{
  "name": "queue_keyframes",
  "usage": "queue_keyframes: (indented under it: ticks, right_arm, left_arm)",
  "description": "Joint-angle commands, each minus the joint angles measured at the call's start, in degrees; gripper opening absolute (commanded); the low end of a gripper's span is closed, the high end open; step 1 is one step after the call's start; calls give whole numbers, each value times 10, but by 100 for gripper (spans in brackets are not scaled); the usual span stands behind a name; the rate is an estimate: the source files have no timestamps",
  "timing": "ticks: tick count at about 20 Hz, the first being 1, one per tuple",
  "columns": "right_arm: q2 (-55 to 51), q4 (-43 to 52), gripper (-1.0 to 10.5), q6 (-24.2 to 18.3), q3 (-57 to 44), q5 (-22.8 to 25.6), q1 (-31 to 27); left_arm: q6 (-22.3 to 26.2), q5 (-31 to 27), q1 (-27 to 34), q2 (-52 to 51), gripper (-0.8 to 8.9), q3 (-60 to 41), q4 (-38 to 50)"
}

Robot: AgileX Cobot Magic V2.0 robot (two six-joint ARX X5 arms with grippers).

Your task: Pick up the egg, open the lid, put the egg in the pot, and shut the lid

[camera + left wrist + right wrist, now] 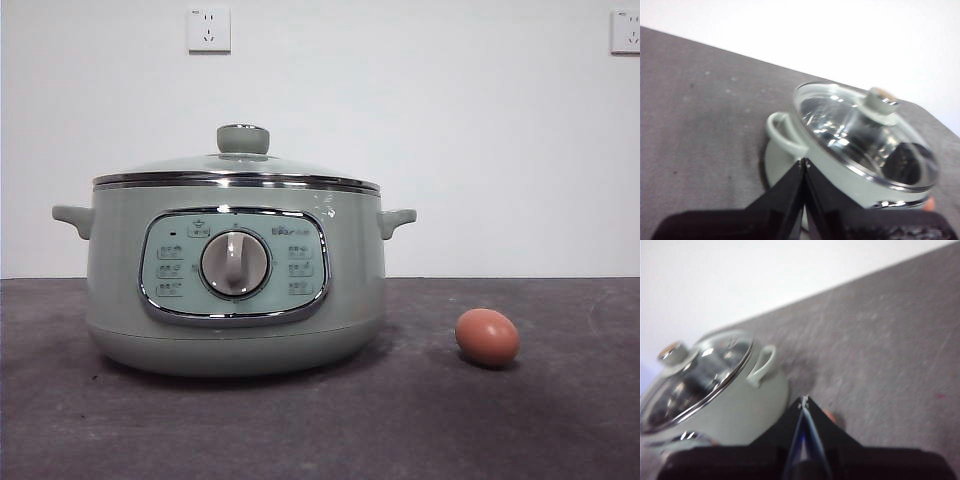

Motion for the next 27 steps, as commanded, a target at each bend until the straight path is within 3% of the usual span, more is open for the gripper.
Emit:
queue_keyframes:
  ticks: [1,7,16,19,24,25,27]
  right_arm:
    - [57,-46,-12,-55,57,-36,1]
    - [170,-185,-12,-158,189,-119,1]
    - [294,-424,-11,-282,385,-132,2]
    - [309,-473,-11,-288,415,-130,9]
    - [309,-472,22,-287,415,-128,13]
    - [310,-472,121,-285,415,-128,13]
    - [313,-472,469,-275,415,-129,13]
  left_arm:
    - [31,18,2,29,-6,48,-30]
    - [107,87,2,115,-6,157,-137]
    - [225,173,0,225,-6,287,-311]
    - [265,172,0,243,-6,316,-376]
    - [269,172,0,245,9,319,-384]
    - [268,171,0,245,91,319,-384]
    - [268,171,0,250,473,319,-380]
